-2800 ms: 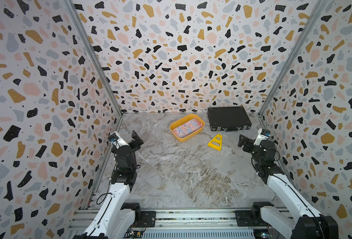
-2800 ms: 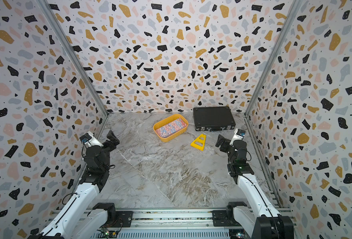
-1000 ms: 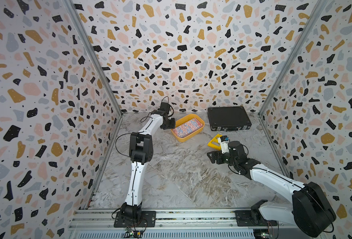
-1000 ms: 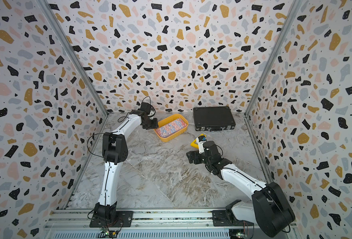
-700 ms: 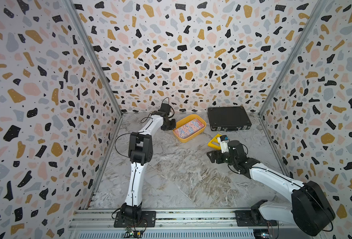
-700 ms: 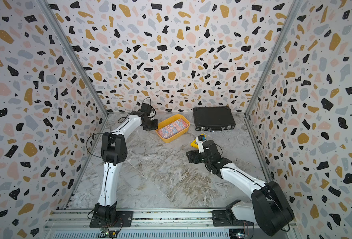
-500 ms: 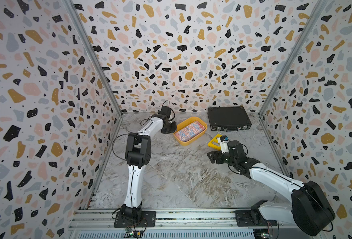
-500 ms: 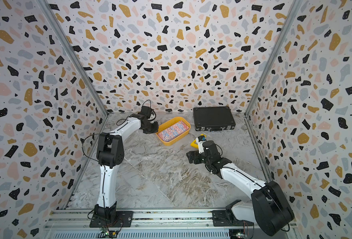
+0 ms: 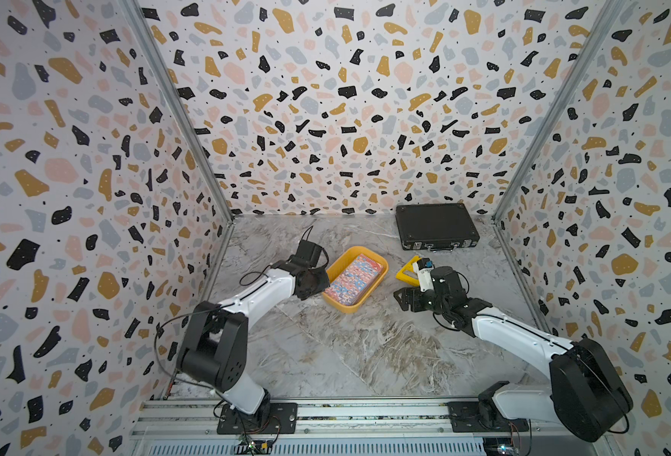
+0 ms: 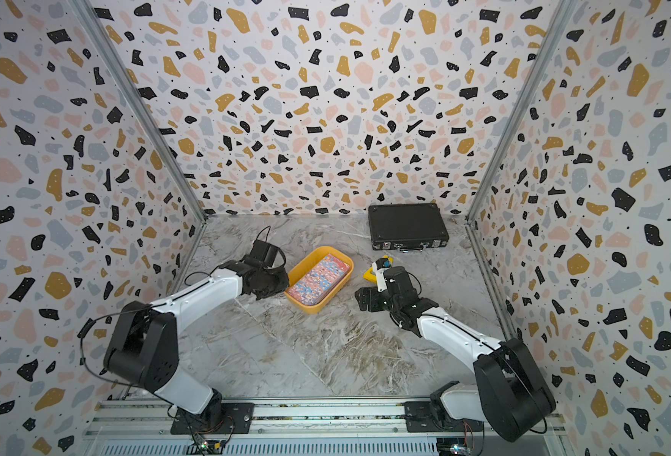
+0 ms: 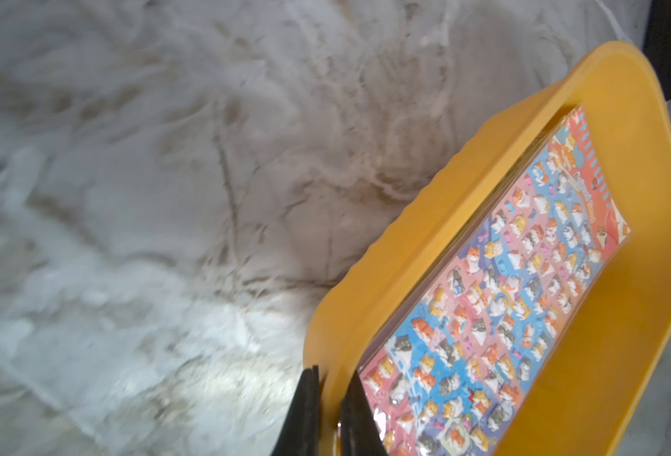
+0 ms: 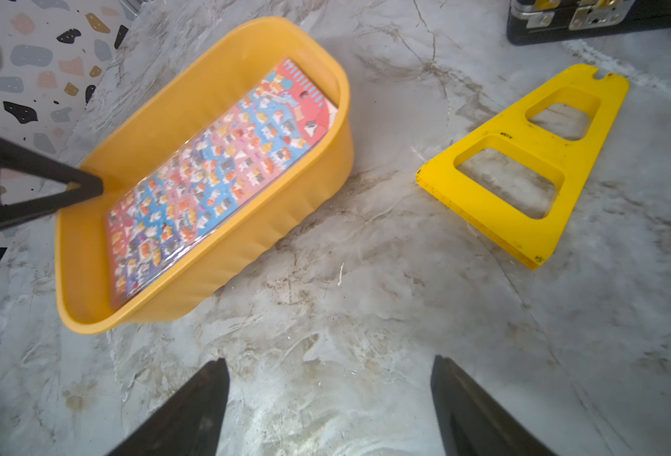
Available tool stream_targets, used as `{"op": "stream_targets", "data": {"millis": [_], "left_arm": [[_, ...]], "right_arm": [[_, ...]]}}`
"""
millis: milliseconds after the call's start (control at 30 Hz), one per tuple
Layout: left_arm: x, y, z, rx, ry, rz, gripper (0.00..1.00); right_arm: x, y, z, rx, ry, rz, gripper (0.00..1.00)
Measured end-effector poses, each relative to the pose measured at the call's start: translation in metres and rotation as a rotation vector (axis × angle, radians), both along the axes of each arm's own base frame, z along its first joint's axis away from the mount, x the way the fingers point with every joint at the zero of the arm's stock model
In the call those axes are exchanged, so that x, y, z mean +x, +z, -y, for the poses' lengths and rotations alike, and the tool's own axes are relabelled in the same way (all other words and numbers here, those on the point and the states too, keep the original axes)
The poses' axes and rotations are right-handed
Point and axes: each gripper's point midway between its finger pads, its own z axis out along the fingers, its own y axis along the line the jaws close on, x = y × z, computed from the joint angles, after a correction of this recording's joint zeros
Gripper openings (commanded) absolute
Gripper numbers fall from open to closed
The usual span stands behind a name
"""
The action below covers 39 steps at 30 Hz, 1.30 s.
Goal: Take the stickers out of the storage box
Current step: Move the storage box to the center of the board.
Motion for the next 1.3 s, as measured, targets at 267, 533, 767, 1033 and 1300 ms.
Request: {"op": "stream_targets", "data": {"millis": [267, 533, 767, 1033, 1300], "left_arm": [[-0.064, -0.016, -0.017, -0.018, 0.188, -0.011, 0.00], [-0.086, -0.017, -0.010, -0.046, 0.270, -0.017, 0.13], [-0.100, -0.032, -0.012, -0.070, 0.313, -0.027, 0.47], [-0.103, 0.007, -0.015, -0.074, 0.263, 0.054, 0.97], [-0.069, 0.114, -0.016, 0.010, 0.006, 0.304, 0.99]], "right_arm": [[-0.001, -0.001, -0.001, 0.003, 0.005, -0.005, 0.85], [-0.001, -0.001, -0.001, 0.003, 0.007, -0.007, 0.85], [-0.001, -0.011, -0.002, -0.009, 0.008, -0.032, 0.85], [0.001, -0.014, -0.002, -0.007, -0.003, -0.041, 0.85], [0.007, -0.021, -0.004, 0.016, -0.035, -0.060, 0.82]]}}
